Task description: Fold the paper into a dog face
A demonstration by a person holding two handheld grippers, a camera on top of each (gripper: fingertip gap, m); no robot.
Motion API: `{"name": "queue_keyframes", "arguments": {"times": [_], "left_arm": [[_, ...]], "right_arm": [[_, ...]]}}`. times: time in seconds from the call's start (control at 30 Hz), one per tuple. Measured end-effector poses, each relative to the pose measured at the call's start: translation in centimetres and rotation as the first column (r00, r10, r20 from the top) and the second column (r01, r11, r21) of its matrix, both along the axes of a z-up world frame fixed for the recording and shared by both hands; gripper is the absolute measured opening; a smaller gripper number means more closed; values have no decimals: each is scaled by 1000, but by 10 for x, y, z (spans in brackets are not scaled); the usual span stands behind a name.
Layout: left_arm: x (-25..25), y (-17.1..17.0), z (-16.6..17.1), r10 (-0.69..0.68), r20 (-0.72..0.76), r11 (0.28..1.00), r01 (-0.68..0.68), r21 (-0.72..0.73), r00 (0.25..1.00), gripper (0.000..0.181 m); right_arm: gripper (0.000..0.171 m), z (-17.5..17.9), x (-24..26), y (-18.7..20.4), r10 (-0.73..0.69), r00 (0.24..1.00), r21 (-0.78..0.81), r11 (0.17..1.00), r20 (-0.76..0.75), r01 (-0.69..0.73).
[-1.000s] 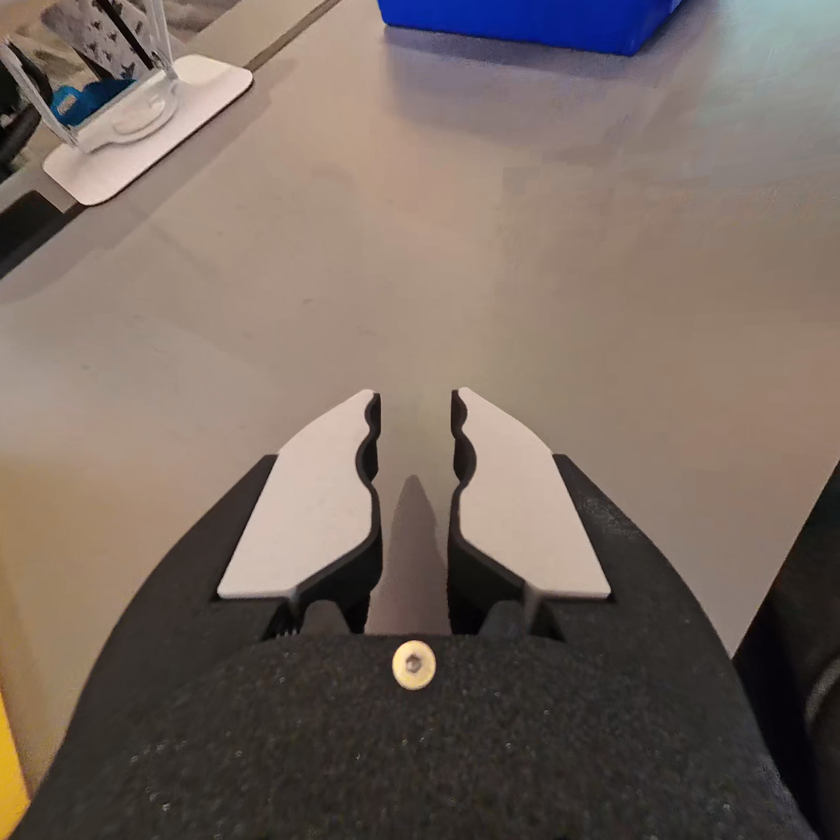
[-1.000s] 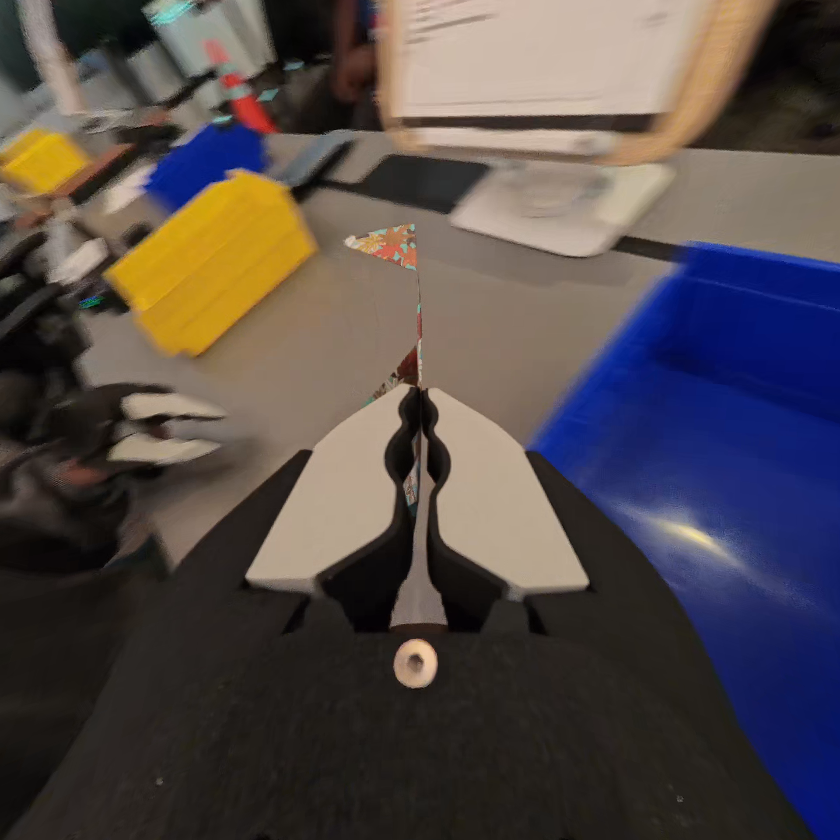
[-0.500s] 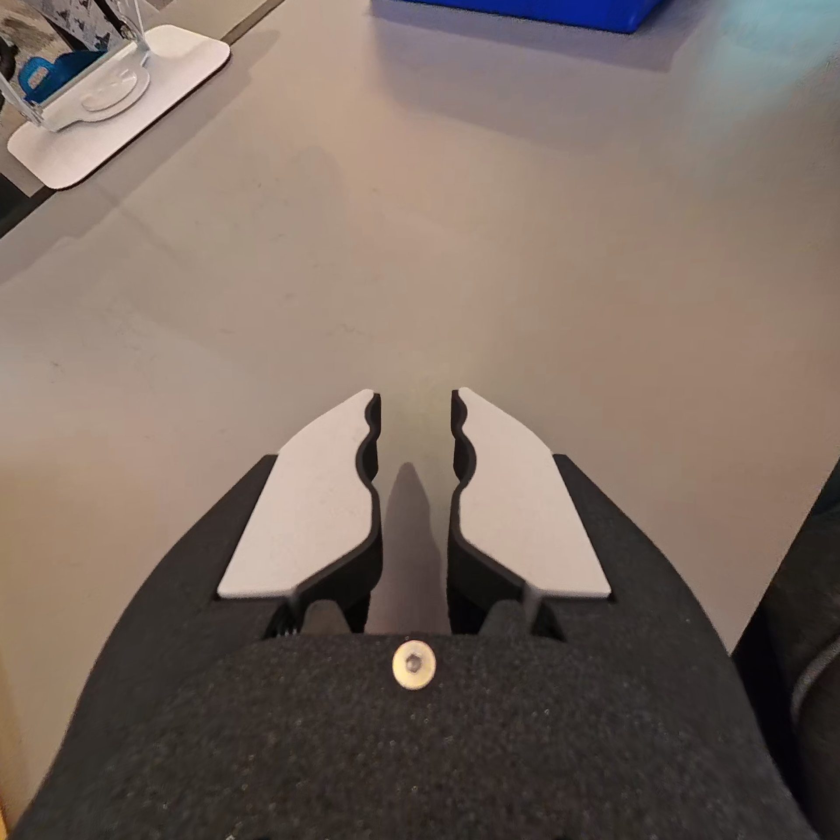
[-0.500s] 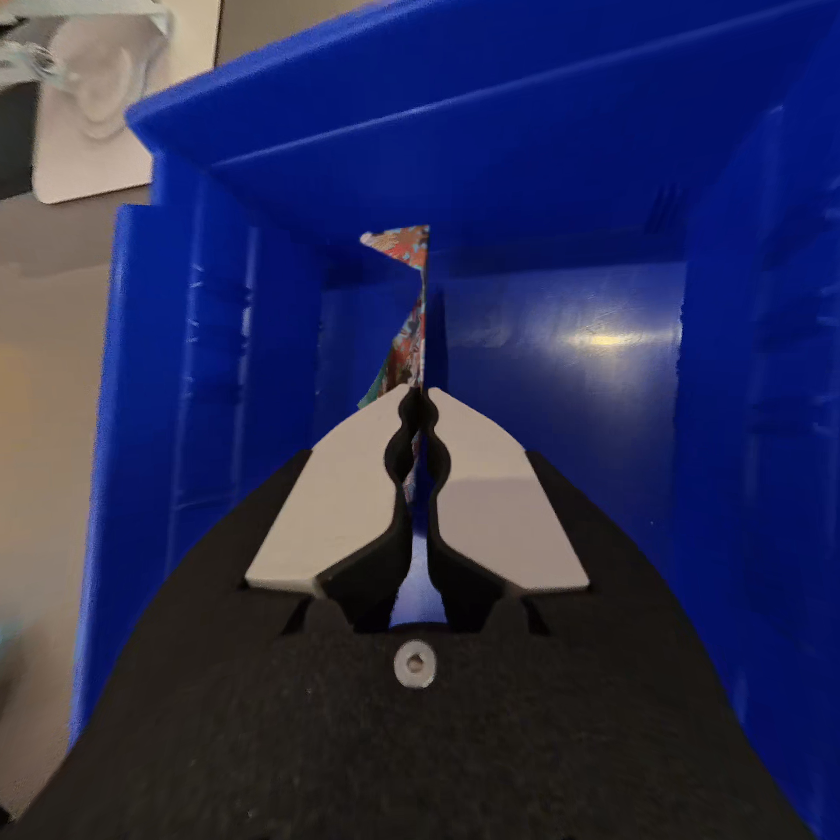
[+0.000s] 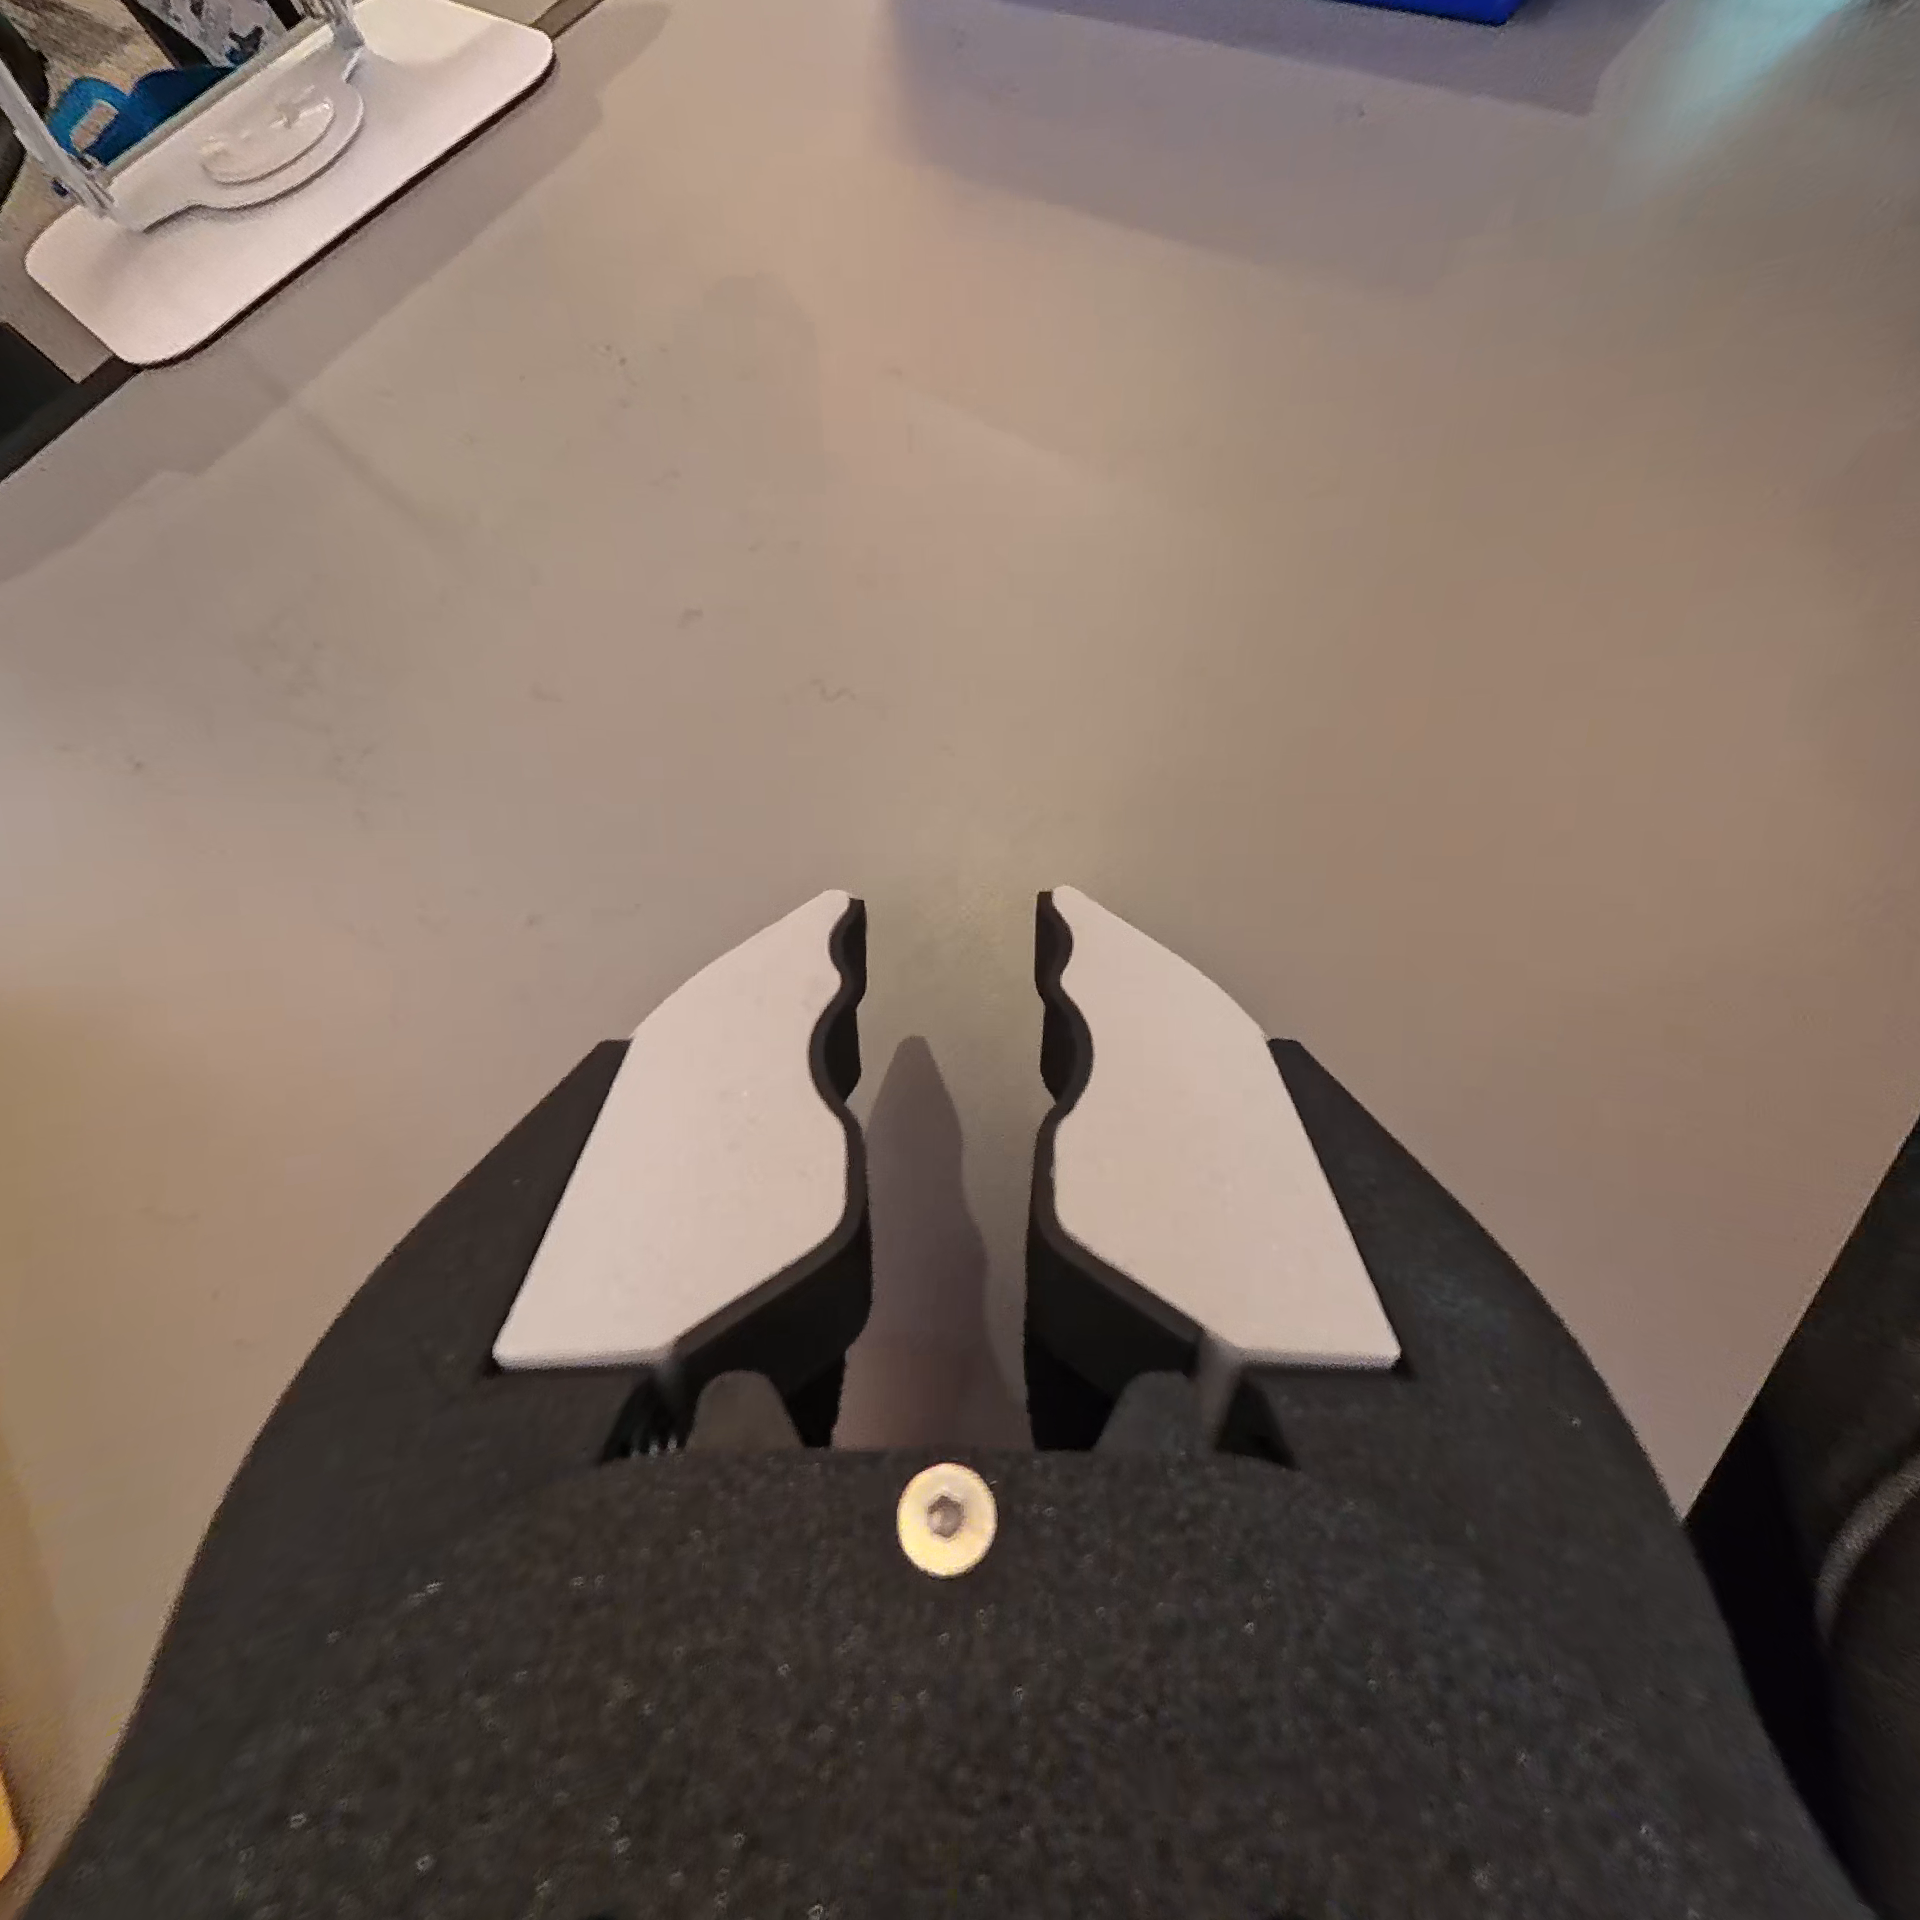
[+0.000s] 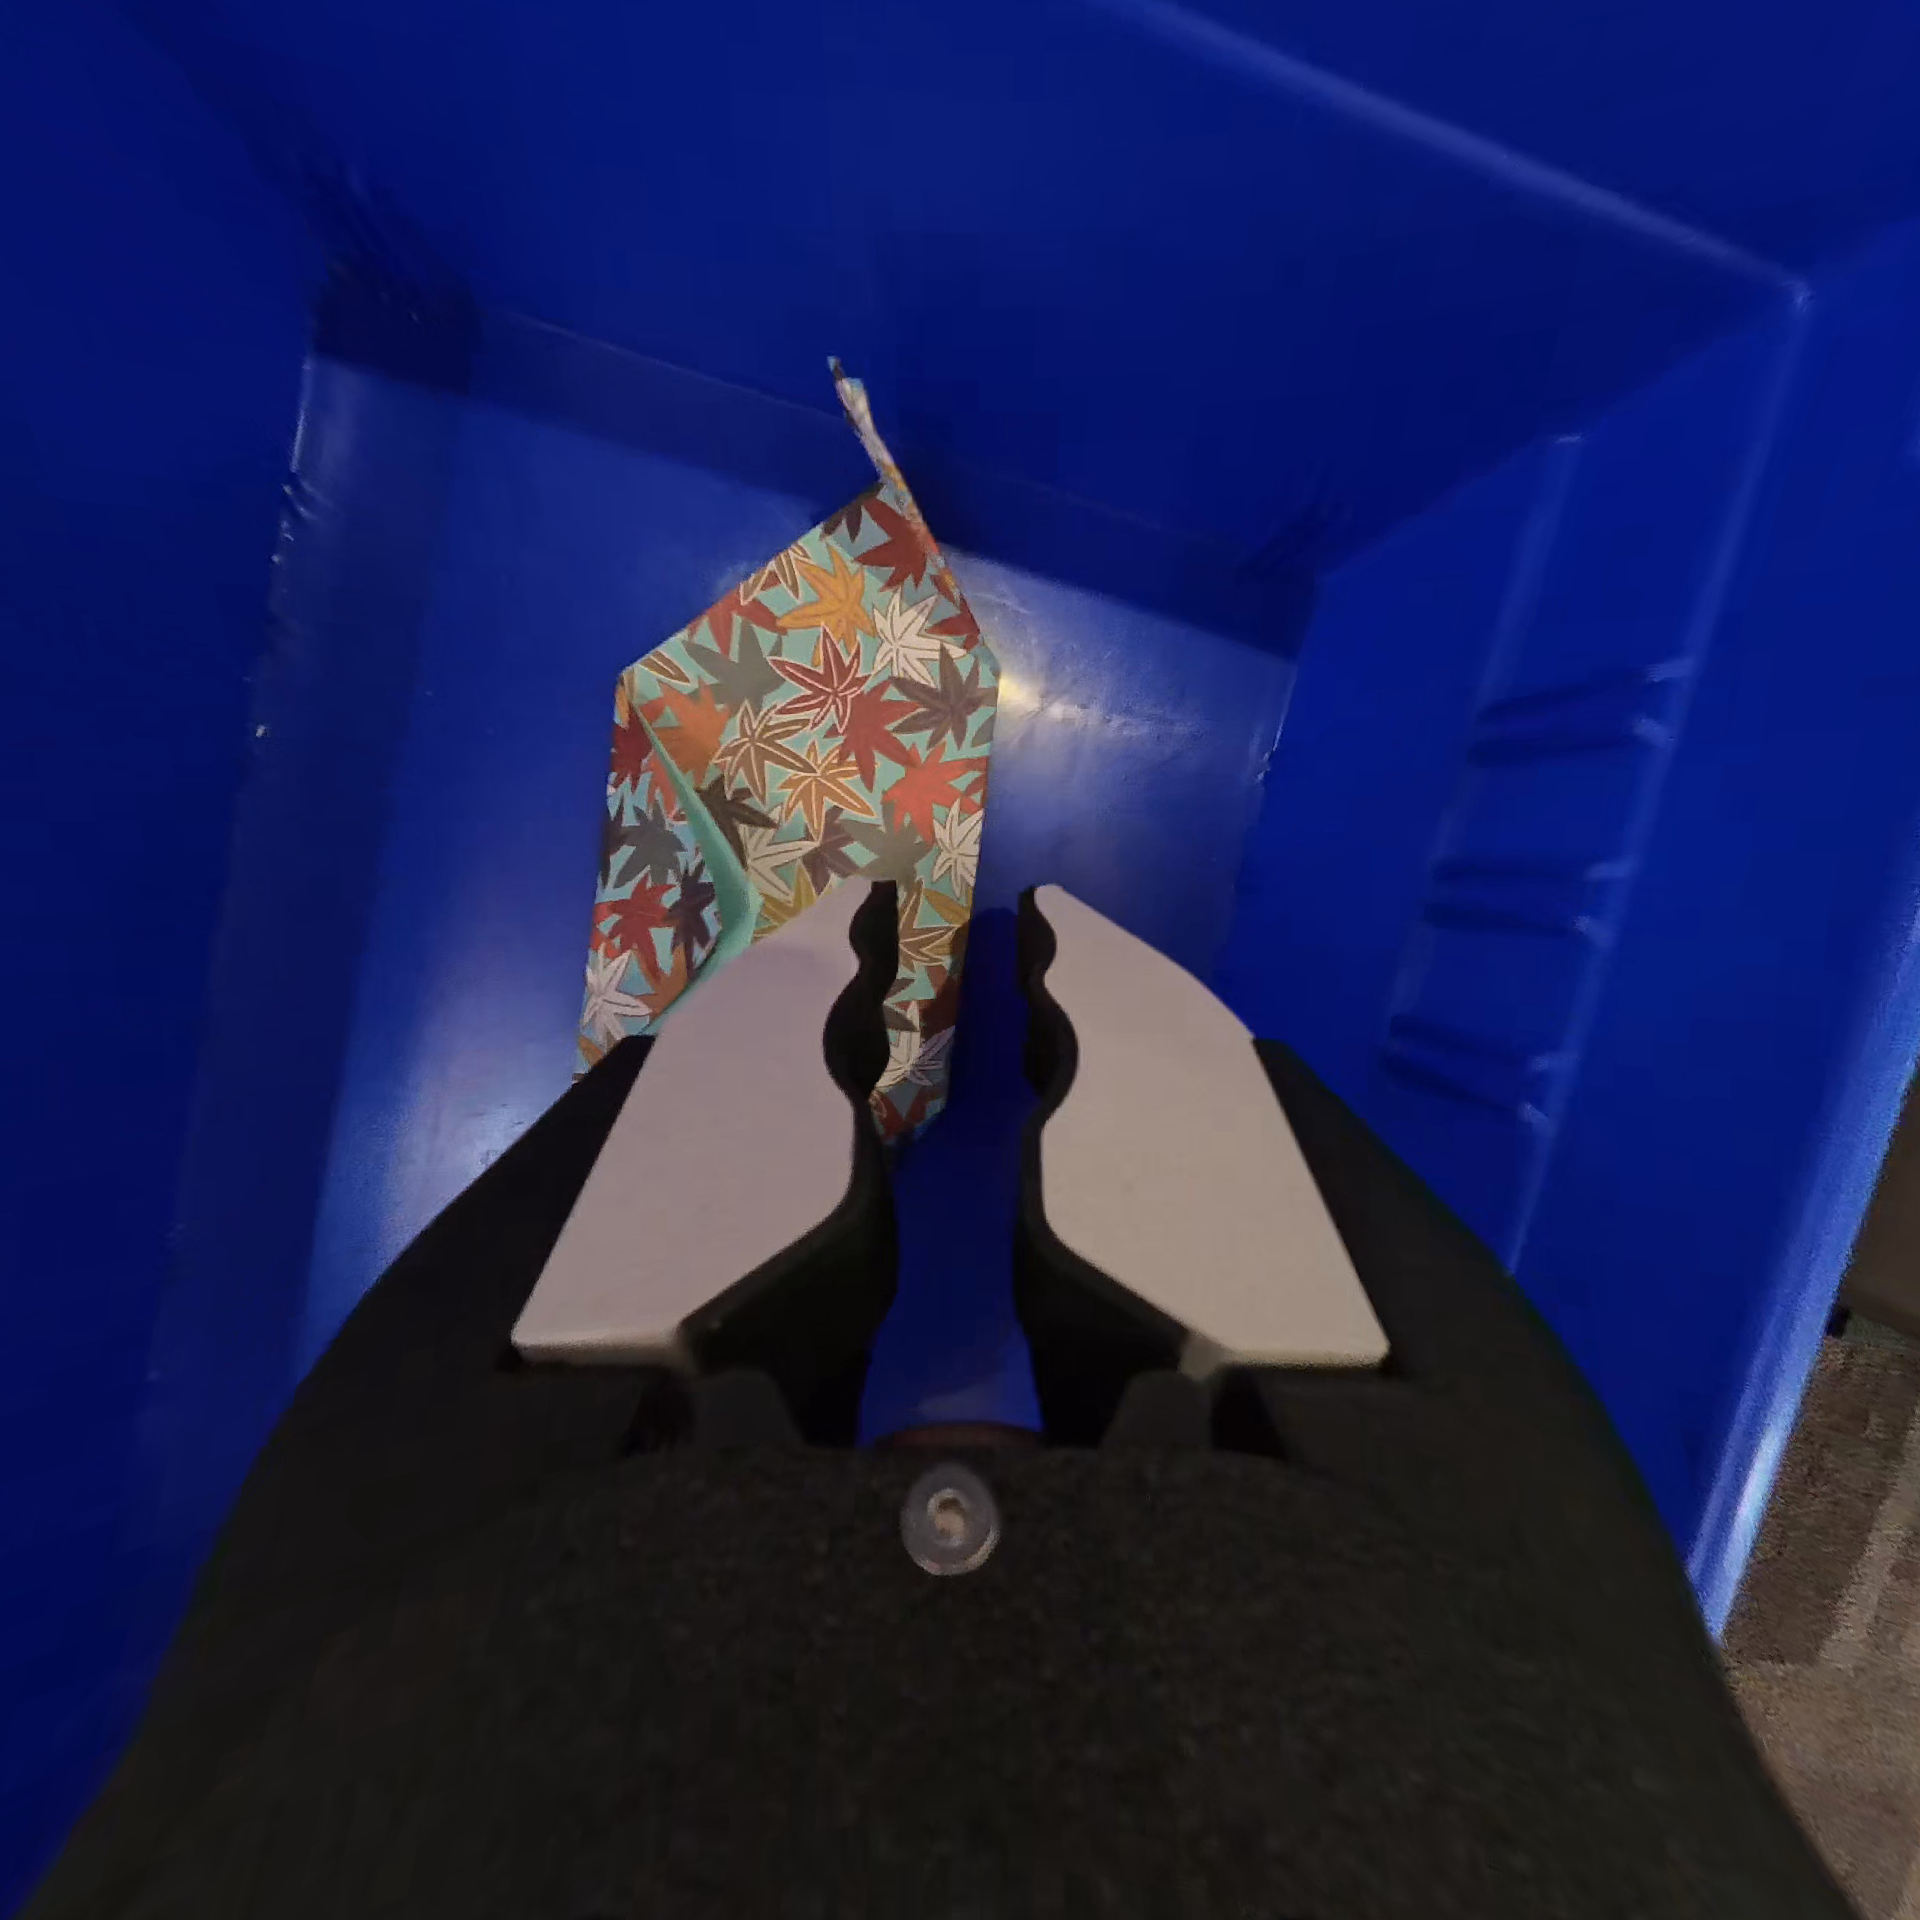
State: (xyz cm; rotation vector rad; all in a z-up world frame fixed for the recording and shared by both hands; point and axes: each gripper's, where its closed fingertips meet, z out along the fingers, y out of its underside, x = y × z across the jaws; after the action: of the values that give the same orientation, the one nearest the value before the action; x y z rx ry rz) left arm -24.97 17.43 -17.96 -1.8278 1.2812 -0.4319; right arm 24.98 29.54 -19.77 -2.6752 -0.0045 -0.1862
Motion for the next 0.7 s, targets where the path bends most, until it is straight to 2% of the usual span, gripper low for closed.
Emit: {"name": "queue_keyframes", "arguments": {"times": [0.07,0.17,0.27,0.33,0.43,0.53,0.63,0.7], "left_arm": [[-1,0,1,3,5,1000,-3,5,1000,31],[-8,0,9,23,32,999,-24,33,999,33],[-25,1,25,67,95,995,-74,67,993,34],[-42,0,37,107,162,990,-120,74,981,37],[-76,-2,48,172,239,979,-192,64,956,43],[-112,-3,46,233,247,967,-251,42,940,58],[-132,-3,47,250,267,958,-278,71,931,61],[-138,-2,45,253,247,954,-283,94,935,61]], "right_arm": [[23,12,-1,-1,1,1000,39,999,8,-1],[23,65,-16,-14,11,1000,220,975,16,-14],[24,123,-56,-54,66,998,448,892,-4,-57],[24,141,-94,-92,118,991,591,805,-60,-60],[24,134,-152,-152,184,974,728,685,-136,-28],[24,106,-200,-194,241,959,767,640,-147,-43],[23,85,-221,-215,229,967,776,628,-109,-62],[23,92,-234,-210,280,953,796,600,-116,-79]]}}
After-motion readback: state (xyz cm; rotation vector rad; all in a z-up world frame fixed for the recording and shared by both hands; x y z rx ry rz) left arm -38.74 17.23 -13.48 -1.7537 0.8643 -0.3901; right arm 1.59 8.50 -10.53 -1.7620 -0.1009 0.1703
